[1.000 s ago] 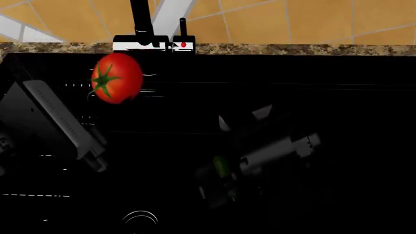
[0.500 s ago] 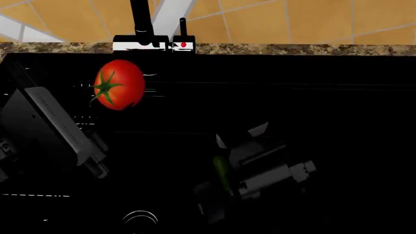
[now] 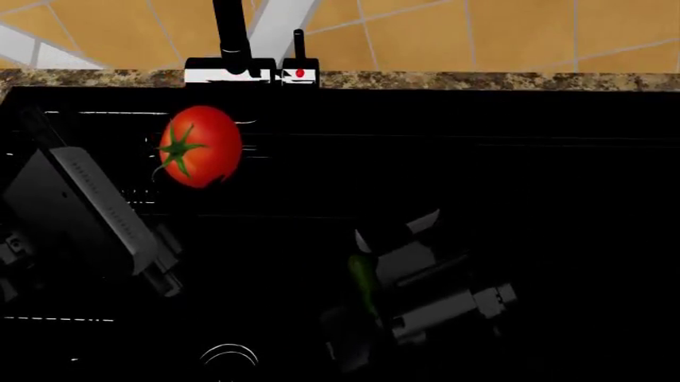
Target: Pick the vegetables from the sink and place them on the cutting board.
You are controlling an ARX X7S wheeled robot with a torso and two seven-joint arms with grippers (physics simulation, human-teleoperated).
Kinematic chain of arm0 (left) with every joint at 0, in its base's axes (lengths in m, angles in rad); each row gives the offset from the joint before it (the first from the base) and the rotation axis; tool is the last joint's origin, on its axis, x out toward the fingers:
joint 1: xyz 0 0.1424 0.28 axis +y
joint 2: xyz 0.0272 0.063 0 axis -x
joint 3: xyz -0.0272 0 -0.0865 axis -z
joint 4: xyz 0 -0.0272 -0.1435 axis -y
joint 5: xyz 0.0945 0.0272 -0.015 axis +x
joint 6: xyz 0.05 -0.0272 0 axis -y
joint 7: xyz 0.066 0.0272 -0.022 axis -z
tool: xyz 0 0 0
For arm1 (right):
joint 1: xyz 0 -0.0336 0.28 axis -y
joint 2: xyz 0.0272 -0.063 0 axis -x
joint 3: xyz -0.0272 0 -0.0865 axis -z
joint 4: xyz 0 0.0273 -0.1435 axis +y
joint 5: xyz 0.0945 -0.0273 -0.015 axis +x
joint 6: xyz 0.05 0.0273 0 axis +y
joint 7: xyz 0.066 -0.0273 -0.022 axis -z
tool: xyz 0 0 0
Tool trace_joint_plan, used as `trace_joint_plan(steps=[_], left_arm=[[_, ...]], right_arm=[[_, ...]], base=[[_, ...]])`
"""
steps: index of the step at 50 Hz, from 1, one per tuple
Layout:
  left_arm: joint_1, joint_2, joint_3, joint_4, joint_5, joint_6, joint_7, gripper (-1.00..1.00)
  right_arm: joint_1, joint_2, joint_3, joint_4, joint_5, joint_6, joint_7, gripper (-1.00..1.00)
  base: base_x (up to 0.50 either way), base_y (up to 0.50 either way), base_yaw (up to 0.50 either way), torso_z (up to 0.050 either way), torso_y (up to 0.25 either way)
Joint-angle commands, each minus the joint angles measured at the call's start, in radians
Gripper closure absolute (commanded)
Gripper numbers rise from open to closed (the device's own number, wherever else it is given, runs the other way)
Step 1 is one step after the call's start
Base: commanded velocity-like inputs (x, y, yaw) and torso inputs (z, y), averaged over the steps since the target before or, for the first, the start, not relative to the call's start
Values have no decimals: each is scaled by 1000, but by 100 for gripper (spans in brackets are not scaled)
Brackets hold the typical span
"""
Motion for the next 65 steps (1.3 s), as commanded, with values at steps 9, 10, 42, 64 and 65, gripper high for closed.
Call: trace_joint_plan(steps=[9, 10, 42, 64, 65], left_arm=[[6, 3, -5, -3, -28, 5, -4, 100], [4, 3, -5, 2, -29, -1, -6, 100], [-25, 45, -29, -72, -120, -135, -30, 100], [-76, 110, -31, -141, -87, -213, -106, 100], [-77, 114, -30, -143, -88, -216, -108, 100]], right_arm=[[-18, -2, 6, 0, -19, -17, 5, 100], [-18, -2, 6, 0, -19, -17, 5, 100], [191, 4, -133, 0, -265, -171, -268, 100], [80, 299, 10, -821, -237, 208, -170, 100], [75, 300, 24, -828, -234, 213, -157, 100]], base=[[1, 0, 1, 0, 0], [0, 0, 0, 0, 0], [0, 0, 0, 0, 172], [-136, 3, 0, 0, 114], [-500, 12, 0, 0, 0]])
